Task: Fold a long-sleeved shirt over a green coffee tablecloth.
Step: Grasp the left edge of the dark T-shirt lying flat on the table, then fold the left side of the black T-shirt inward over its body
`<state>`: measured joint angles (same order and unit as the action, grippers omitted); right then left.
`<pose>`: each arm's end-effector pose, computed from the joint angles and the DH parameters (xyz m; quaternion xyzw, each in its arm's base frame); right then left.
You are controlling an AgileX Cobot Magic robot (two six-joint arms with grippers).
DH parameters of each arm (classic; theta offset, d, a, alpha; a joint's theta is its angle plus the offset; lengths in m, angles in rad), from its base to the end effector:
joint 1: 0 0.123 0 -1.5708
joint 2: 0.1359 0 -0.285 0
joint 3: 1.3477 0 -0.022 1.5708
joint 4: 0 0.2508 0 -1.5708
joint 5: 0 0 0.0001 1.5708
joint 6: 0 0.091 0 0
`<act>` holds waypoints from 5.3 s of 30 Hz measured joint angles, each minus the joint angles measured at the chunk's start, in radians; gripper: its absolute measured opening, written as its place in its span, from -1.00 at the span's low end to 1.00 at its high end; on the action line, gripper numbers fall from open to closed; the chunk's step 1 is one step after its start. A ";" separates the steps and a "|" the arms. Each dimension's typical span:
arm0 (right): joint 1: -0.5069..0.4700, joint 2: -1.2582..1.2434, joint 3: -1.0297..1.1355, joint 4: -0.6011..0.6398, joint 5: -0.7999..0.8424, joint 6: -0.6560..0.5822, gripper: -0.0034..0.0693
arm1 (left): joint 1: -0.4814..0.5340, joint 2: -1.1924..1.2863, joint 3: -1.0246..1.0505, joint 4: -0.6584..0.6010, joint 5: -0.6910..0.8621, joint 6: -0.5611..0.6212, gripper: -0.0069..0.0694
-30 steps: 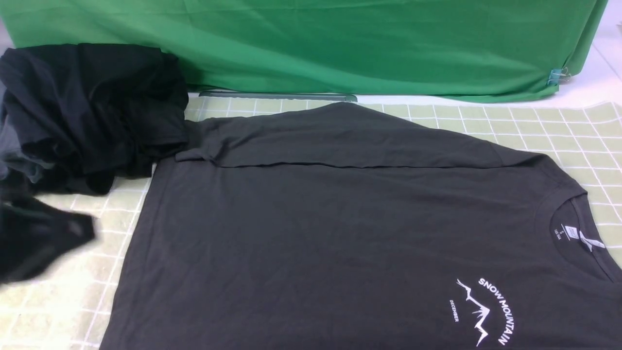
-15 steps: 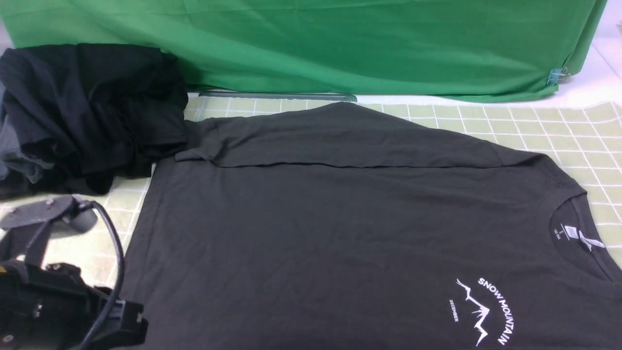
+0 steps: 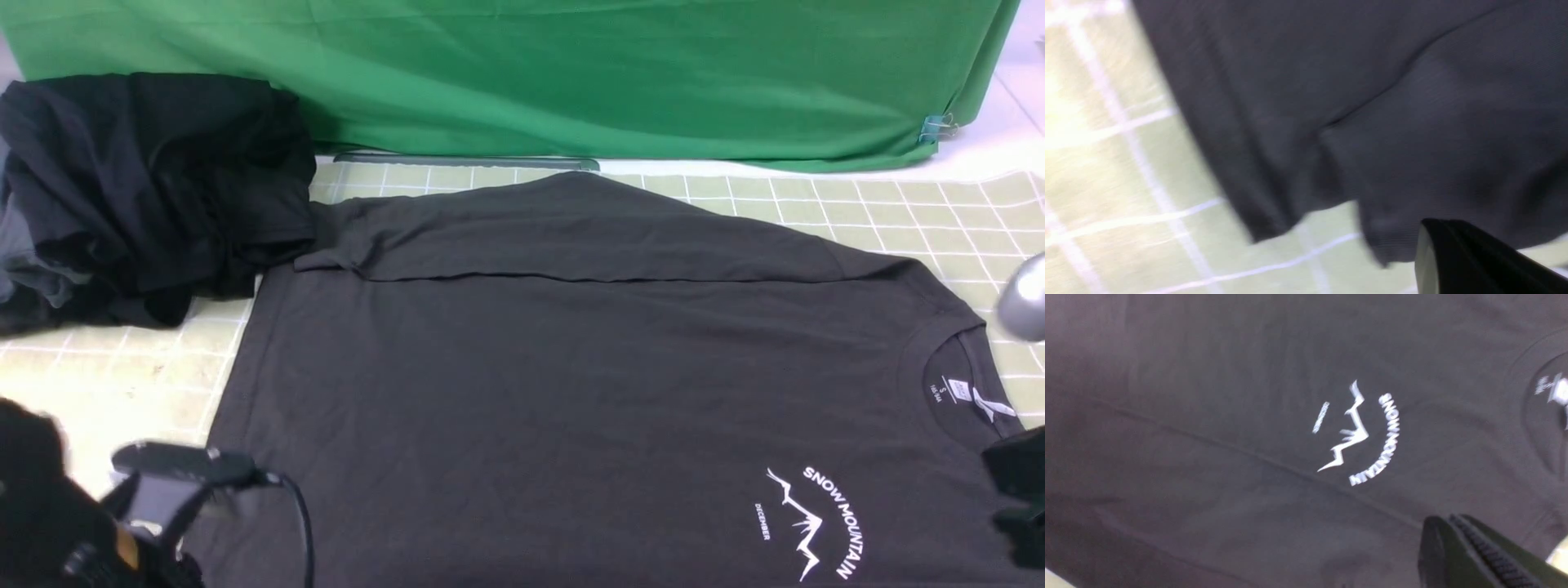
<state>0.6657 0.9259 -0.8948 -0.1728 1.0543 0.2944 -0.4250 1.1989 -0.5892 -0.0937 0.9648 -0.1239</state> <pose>0.1338 0.0878 0.3325 -0.1958 0.9357 0.0554 0.2883 0.1514 -0.0762 0.2036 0.1249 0.9905 -0.0494 0.0294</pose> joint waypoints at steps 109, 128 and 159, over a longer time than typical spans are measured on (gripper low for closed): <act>0.001 0.538 0.182 0.432 -0.451 -0.385 -0.84 | 0.314 0.721 -0.976 0.042 0.100 0.062 -0.79; 0.119 0.288 0.336 0.471 -0.352 -0.278 0.02 | 0.264 0.711 -0.971 0.088 0.180 0.050 -0.79; -0.236 0.609 0.181 0.243 -0.429 -0.255 0.31 | 0.263 0.711 -0.970 0.069 0.225 0.087 -0.79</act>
<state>0.4300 1.5344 -0.7143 0.0700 0.6249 0.0392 -0.1619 1.9100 -1.5589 -0.0245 1.1902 -0.0372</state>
